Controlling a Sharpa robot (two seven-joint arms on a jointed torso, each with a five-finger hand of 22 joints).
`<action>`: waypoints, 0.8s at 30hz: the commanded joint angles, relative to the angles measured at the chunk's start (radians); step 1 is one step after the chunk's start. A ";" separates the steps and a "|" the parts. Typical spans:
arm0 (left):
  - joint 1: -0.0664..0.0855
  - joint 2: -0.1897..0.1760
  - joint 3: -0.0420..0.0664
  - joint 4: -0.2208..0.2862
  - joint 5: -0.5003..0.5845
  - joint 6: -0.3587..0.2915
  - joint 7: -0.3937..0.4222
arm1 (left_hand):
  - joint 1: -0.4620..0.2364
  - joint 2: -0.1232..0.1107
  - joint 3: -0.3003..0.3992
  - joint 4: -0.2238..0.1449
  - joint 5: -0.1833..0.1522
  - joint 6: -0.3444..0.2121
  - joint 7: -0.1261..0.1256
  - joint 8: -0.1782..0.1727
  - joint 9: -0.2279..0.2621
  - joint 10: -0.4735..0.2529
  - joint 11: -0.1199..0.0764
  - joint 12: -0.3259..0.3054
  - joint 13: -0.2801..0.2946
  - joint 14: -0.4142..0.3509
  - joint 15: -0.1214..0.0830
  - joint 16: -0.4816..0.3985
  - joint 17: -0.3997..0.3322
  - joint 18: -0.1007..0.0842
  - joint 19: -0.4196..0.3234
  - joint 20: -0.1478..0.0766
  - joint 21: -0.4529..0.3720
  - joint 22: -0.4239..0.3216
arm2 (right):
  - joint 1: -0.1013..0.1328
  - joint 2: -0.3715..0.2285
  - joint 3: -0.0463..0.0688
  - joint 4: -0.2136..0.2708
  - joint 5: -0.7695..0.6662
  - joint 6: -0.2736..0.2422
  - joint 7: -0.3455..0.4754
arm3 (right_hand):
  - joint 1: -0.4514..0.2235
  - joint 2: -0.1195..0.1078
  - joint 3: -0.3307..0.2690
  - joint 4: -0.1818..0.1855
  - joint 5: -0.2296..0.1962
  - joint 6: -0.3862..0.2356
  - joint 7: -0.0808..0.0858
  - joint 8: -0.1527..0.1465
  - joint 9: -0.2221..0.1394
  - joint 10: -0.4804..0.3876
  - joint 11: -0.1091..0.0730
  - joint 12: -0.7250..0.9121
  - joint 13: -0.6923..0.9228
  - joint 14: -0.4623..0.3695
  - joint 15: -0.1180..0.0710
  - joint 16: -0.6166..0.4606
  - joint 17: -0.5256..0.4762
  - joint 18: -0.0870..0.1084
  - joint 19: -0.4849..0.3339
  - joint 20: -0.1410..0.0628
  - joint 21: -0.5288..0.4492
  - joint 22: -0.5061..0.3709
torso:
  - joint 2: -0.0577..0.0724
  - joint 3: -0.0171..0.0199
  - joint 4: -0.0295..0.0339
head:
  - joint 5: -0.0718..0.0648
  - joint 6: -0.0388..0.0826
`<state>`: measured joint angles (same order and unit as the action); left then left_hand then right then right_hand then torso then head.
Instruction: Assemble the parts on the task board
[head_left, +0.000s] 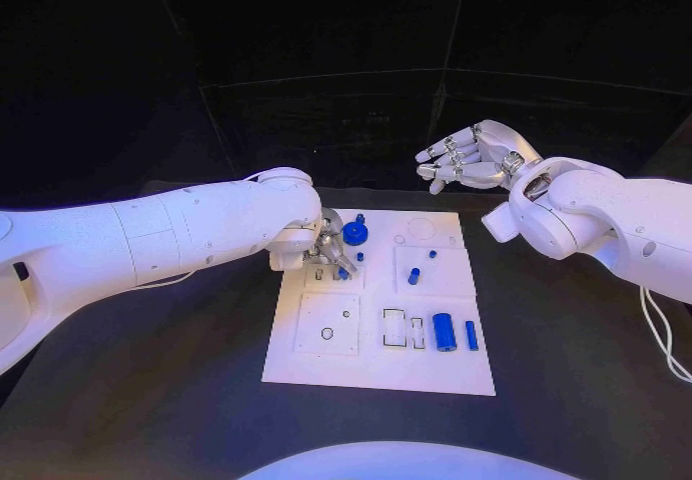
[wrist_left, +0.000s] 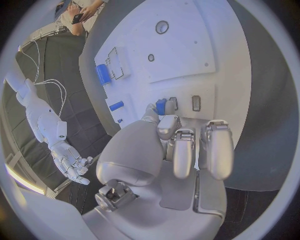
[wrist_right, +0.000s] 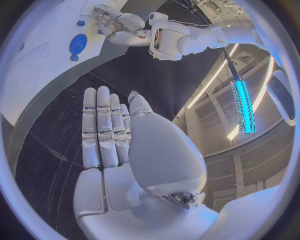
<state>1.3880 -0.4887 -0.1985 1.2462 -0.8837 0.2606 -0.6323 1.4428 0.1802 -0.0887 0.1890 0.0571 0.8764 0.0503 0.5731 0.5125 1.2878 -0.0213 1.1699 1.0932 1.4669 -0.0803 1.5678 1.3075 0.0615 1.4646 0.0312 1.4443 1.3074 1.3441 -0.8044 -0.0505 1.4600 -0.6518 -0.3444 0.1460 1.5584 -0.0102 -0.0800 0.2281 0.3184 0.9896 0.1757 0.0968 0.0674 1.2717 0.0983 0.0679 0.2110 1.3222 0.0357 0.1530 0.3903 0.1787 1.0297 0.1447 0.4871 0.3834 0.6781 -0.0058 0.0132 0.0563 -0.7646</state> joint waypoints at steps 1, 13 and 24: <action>-0.002 -0.004 -0.002 0.001 0.015 -0.027 0.032 | 0.058 0.004 0.104 -0.053 0.015 -0.010 0.003 -0.005 0.005 -0.007 -0.001 -0.012 -0.008 0.104 -0.004 0.003 0.263 -0.013 0.017 -0.008 -0.008 0.034 | 0.002 0.001 0.001 -0.001 -0.003 -0.004 0.004 | 0.006 0.000 0.003 -0.005 0.006 -0.004 0.005 -0.007 0.000 -0.007 0.002 -0.005 -0.002 0.001 0.005 -0.006 -0.001 0.003 0.004 0.004 -0.004 -0.001 | 0.001 -0.0002 -0.0009 | 0.000 -0.002; -0.002 -0.038 -0.002 0.023 0.041 -0.058 0.054 | -0.150 -0.250 0.708 -0.056 0.033 -0.011 0.013 0.032 0.072 0.010 0.008 -0.019 -0.014 0.104 0.007 0.003 0.263 -0.011 0.015 0.003 -0.019 0.029 | 0.002 0.002 0.001 -0.008 -0.003 0.003 0.003 | 0.010 -0.003 0.010 -0.005 0.052 -0.004 0.006 -0.008 0.000 -0.007 0.003 -0.004 -0.010 0.005 0.005 -0.016 -0.003 0.003 0.008 0.003 -0.011 -0.005 | 0.000 0.0001 0.0006 | 0.003 -0.006; -0.001 -0.101 -0.002 0.087 0.043 -0.188 0.058 | -0.221 -0.273 0.789 -0.086 0.029 -0.014 0.008 0.055 0.101 0.024 0.005 -0.003 0.001 0.104 0.003 0.003 0.263 -0.011 0.018 0.001 -0.019 0.034 | 0.002 0.005 0.000 -0.019 -0.003 0.010 0.003 | 0.009 -0.004 0.010 -0.003 0.056 -0.005 0.006 -0.008 0.000 -0.007 0.003 -0.004 -0.012 0.005 0.006 -0.017 -0.003 0.003 0.009 0.003 -0.012 -0.005 | -0.001 0.0011 0.0026 | 0.006 -0.006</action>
<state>1.3854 -0.5889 -0.2009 1.3272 -0.8481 0.1404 -0.5904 1.2310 -0.0946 0.5540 0.2436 0.0898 0.8661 0.0604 0.6240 0.6125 1.3066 -0.0147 1.1623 1.0925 1.4633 -0.0766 1.5677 1.3074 0.0614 1.4646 0.0313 1.4291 1.3074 1.3441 -0.8000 -0.0506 1.4412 -0.6527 -0.3416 0.1445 1.5584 -0.0102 -0.0745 0.2227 0.3696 0.9861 0.1792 0.0926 0.0675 1.2696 0.1005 0.0681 0.2002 1.3258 0.0393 0.1414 0.3882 0.1786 1.0332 0.1482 0.4820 0.3799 0.6773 -0.0046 0.0147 0.0634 -0.7714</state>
